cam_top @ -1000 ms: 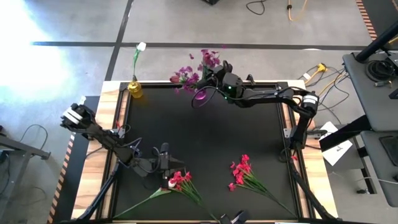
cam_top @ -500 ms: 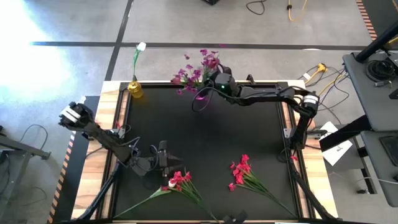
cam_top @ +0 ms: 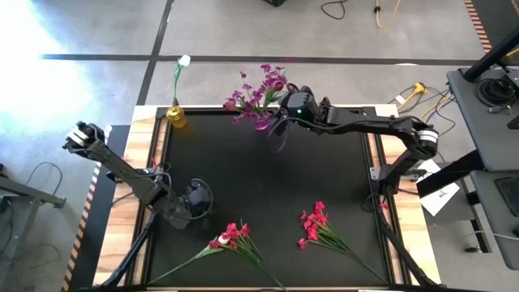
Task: Sort flowers into vase by color
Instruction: Put the red tulip into the purple vase, then put the white tulip into the yellow vase
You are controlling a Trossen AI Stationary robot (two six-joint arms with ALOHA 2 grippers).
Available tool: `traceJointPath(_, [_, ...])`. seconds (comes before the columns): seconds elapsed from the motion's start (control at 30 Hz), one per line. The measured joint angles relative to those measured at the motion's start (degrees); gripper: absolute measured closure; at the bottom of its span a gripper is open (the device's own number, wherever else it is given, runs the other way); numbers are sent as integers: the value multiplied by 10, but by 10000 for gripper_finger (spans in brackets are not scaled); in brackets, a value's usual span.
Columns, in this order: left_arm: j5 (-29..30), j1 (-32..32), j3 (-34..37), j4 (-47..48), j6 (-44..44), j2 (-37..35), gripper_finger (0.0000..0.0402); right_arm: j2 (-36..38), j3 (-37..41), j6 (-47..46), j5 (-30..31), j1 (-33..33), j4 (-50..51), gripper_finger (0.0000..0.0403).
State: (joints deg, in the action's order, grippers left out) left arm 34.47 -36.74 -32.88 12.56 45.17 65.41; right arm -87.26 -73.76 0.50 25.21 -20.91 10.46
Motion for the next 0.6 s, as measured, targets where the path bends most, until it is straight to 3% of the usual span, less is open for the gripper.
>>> traceJointPath(0.1, [-48, -12, -15, 54, 82, 5, 282, 26, 17, -6, 2, 11, 33, 135])
traceJointPath(0.33, [-235, -103, -56, 73, 329, 88, 254, 77, 90, -9, 1, 54, 24, 131])
traceJointPath(0.47, [-263, -153, -120, 115, 430, 158, 237, 97, 130, 2, 1, 78, -13, 131])
traceJointPath(0.6, [-262, -161, -195, 218, 438, 237, 228, 126, 155, 40, 1, 109, -54, 133])
